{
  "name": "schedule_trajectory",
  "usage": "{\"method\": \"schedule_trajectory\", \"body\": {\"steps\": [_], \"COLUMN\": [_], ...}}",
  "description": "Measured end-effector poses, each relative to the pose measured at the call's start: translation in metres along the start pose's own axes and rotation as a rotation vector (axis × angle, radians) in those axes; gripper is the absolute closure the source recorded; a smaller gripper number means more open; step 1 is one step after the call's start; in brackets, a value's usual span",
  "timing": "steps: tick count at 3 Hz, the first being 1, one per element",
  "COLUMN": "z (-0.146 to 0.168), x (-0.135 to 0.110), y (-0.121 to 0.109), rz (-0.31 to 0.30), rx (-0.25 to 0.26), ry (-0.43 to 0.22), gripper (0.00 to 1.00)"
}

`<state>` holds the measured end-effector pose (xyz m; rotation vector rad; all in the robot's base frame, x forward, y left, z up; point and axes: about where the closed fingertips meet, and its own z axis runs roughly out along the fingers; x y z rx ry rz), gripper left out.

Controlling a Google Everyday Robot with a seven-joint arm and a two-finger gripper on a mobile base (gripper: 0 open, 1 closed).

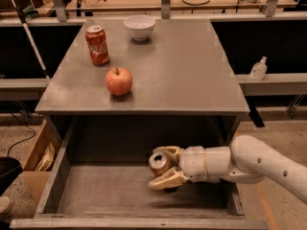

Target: Place orange can into top drawer

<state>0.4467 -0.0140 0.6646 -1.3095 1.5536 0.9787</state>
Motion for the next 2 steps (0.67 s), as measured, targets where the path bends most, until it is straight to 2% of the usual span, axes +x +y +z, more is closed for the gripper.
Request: {"method": "schedule_trajectory", "body": {"steps": [1,2], "z": [0.0009,0.001], "x": [-0.0003,-0.0004], "y": [0.0005,0.0005], "rz": [-0.001,-0.001], "rx": [-0.002,-0.002], "ry": [0.0,0.0], "gripper": [0.0,0.0]}}
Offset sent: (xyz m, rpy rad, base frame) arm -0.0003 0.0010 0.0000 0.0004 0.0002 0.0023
